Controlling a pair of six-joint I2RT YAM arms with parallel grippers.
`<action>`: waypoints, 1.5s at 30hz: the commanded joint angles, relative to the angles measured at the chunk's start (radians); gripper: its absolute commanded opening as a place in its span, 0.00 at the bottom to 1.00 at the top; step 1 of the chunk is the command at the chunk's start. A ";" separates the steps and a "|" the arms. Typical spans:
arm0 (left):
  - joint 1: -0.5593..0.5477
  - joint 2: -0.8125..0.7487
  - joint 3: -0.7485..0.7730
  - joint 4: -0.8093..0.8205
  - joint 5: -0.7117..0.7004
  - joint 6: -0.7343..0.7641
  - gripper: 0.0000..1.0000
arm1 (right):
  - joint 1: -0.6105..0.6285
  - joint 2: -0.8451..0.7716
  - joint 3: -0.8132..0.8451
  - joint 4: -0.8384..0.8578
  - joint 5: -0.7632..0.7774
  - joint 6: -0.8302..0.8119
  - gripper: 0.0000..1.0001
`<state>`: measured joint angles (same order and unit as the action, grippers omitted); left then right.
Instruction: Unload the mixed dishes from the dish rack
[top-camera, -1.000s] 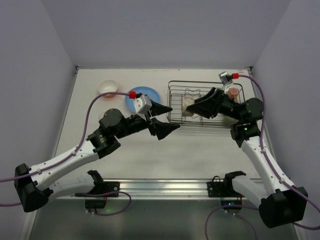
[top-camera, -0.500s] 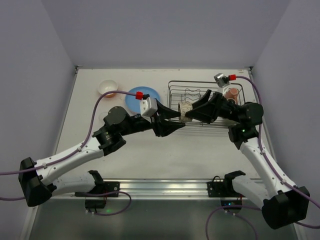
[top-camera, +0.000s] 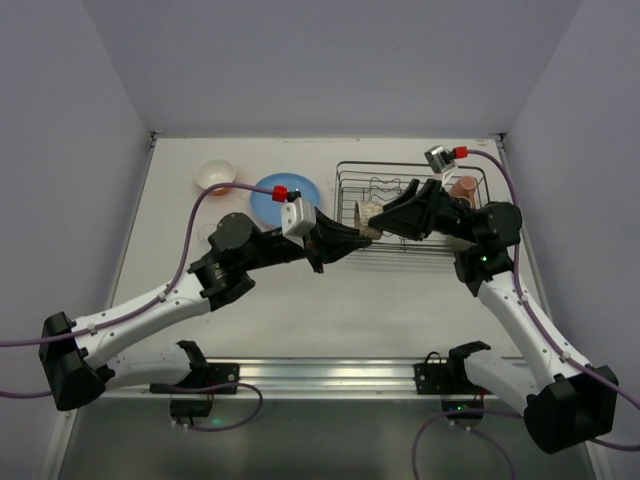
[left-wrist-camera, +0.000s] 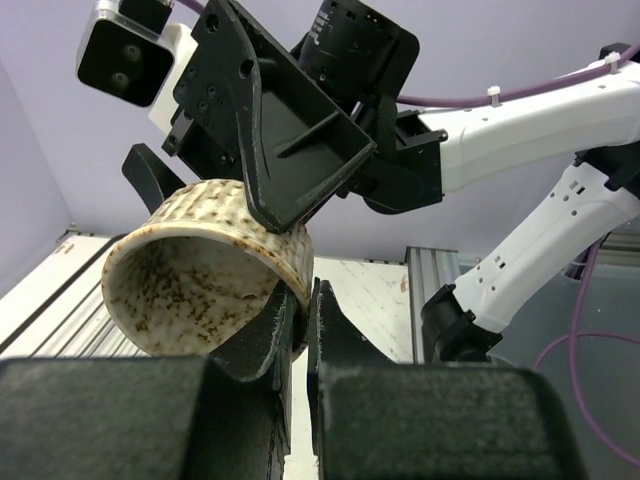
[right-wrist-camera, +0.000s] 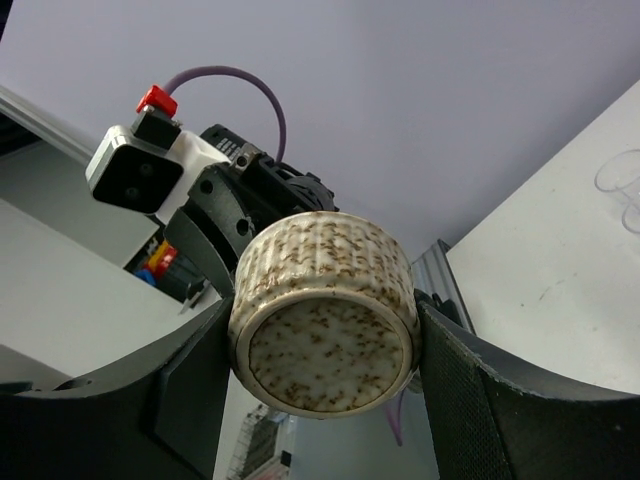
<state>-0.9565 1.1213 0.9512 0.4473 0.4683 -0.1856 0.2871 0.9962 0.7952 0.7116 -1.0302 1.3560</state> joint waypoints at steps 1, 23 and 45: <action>-0.018 0.009 0.047 0.062 -0.002 -0.049 0.00 | 0.015 0.001 -0.005 0.126 0.002 -0.025 0.27; -0.018 0.001 0.199 -0.759 -0.775 -0.109 0.00 | -0.152 -0.201 0.214 -0.958 0.503 -0.770 0.99; 0.196 0.580 0.379 -1.208 -0.722 -0.216 0.00 | -0.152 -0.346 0.265 -1.239 0.550 -1.020 0.99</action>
<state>-0.7864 1.6859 1.3380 -0.8200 -0.2977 -0.4095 0.1352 0.6617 1.0691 -0.5350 -0.4465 0.3653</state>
